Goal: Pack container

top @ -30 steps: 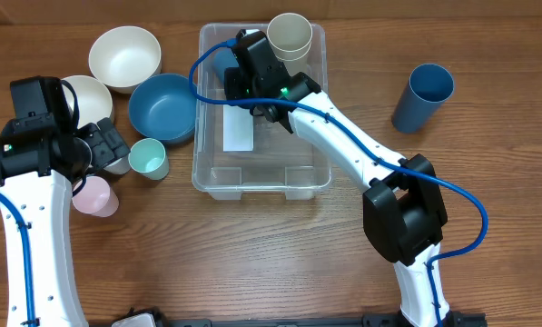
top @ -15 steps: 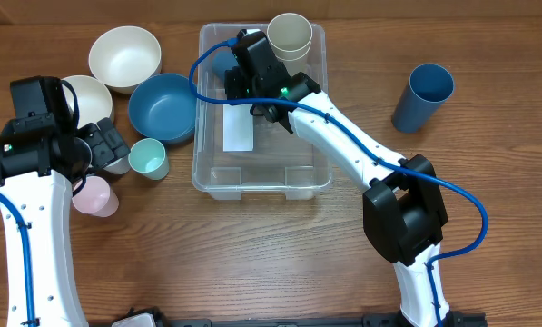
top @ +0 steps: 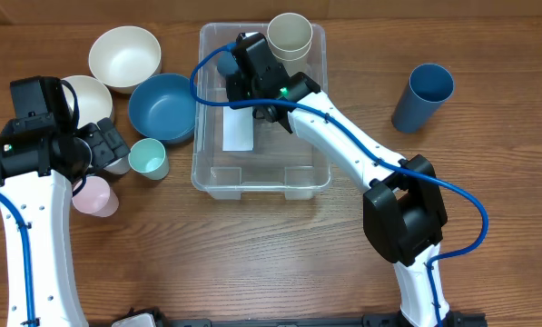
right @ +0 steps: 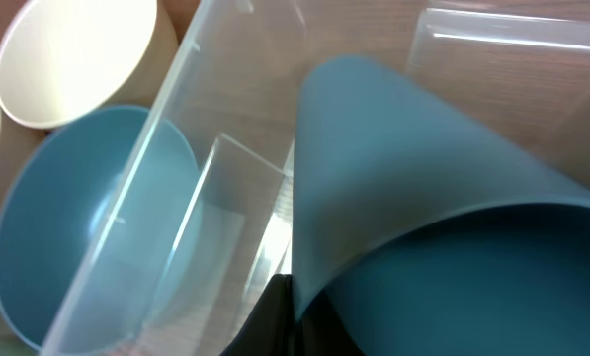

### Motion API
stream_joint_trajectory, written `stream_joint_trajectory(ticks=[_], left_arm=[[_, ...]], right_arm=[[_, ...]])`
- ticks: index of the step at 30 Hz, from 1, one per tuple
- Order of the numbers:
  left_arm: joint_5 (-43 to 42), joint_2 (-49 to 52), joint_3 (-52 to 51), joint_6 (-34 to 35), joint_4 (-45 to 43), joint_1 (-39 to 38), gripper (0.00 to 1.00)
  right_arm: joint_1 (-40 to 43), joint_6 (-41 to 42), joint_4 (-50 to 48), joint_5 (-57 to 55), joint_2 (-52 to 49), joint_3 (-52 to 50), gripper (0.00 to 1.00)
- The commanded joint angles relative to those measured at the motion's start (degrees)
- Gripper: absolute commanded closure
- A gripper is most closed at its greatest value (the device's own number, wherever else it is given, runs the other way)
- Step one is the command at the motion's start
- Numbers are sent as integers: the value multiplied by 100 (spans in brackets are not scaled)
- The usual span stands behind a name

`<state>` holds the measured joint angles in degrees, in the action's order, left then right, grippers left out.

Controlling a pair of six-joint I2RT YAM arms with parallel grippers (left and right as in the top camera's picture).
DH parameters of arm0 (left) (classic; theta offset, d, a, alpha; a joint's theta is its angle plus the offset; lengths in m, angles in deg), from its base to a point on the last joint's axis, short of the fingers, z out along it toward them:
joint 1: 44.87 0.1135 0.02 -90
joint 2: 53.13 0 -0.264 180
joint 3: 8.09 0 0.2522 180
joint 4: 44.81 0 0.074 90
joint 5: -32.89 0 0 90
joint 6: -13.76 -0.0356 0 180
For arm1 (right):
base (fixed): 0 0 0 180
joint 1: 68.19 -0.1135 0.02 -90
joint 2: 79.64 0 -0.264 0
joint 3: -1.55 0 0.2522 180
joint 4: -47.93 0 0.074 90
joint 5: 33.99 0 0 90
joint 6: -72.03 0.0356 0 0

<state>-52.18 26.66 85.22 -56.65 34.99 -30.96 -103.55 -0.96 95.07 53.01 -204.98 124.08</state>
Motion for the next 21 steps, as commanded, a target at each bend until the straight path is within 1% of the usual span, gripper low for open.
stream_joint_trajectory(ticks=[1,7,12,16,21], left_arm=[[-50,9,125,79,-4,22,0],[-50,9,125,79,-4,22,0],[-50,9,125,79,-4,22,0],[-50,9,125,79,-4,22,0],[-50,9,125,79,-4,22,0]], right_arm=[[7,-566,238,-256,-66,164,96],[7,-1003,531,-256,157,179,96],[7,-1003,667,-254,457,199,96],[9,-1014,686,-254,492,199,96],[4,-1226,763,-321,538,199,96]])
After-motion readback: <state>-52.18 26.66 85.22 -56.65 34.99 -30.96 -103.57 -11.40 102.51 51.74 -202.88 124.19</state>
